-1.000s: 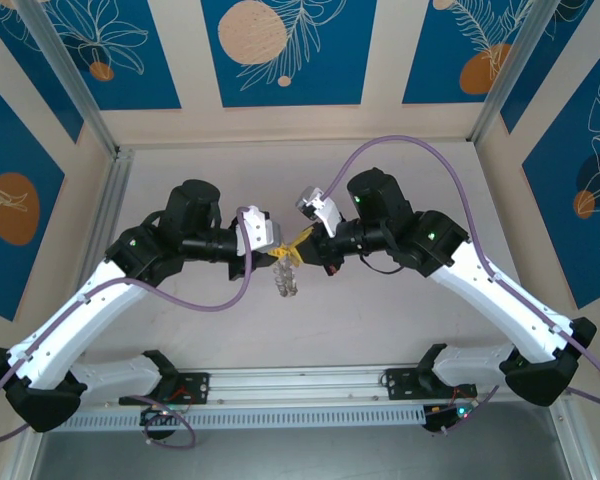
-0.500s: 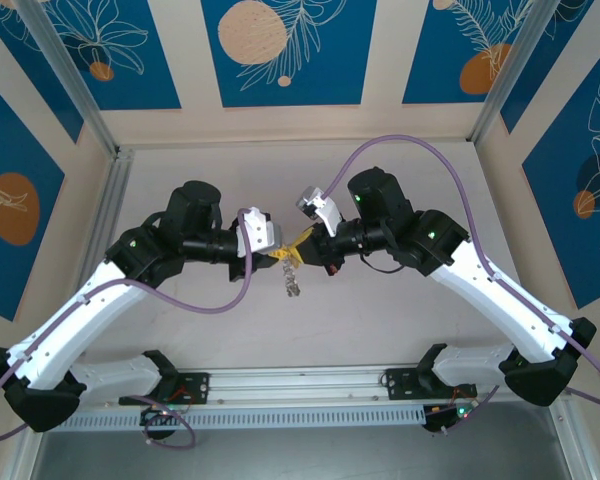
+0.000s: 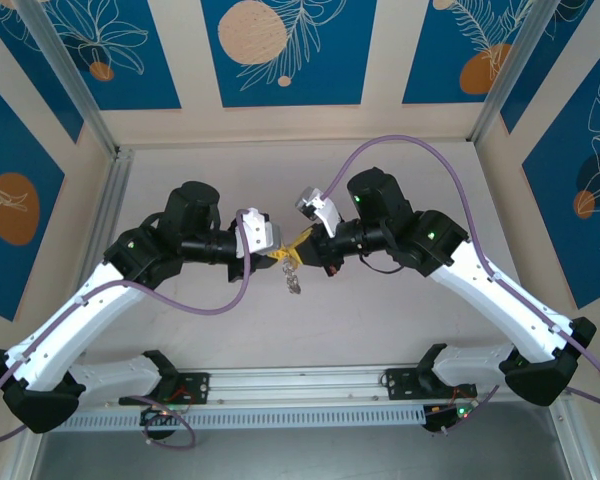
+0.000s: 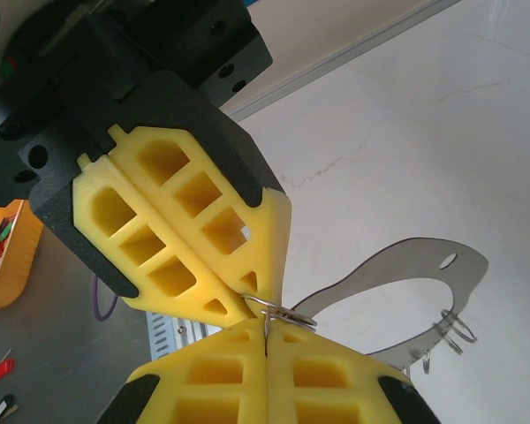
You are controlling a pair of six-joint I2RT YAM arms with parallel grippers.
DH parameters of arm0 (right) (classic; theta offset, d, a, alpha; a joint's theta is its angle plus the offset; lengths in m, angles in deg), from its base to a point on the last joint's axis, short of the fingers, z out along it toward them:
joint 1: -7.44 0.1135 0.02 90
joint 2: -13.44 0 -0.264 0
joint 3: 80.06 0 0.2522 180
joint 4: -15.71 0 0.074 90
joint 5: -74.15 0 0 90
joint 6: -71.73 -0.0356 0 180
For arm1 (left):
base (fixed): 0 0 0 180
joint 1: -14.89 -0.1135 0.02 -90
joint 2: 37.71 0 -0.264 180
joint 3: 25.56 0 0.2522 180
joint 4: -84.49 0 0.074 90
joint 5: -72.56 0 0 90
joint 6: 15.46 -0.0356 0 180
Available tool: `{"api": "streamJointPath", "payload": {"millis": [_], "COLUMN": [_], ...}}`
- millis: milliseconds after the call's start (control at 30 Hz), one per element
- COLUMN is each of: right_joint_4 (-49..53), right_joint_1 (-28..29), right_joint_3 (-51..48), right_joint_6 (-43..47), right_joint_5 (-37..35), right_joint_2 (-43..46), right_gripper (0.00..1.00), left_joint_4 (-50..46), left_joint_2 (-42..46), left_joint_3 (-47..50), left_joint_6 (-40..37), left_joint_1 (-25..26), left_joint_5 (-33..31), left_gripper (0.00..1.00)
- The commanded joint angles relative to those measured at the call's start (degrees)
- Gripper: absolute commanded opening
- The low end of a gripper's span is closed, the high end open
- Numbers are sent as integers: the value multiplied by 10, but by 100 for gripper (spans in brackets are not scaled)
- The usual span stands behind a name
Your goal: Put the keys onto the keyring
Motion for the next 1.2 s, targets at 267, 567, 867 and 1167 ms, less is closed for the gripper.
{"api": "streamJointPath", "payload": {"millis": [267,567,867,1167], "right_joint_4": [-16,-19,-8,20], "right_joint_1": [25,20,9,8], "right_joint_3": [26,23,39,46], "right_joint_6": [12,2,-9,-19], "right_joint_5": [-7,-13,-4,2], "right_joint_2": [-2,1,-5,-18], "right_gripper": [0,0,0,0], "left_joint_4": [17,15,8,7], "left_joint_2": [12,15,17,21], "left_joint_3": [8,12,12,12], "left_joint_6": [-17,-23,-31,-32], "left_joint_1": [16,18,22,26], "left_joint_5": [11,11,-4,-12], "left_gripper": [0,0,0,0]}}
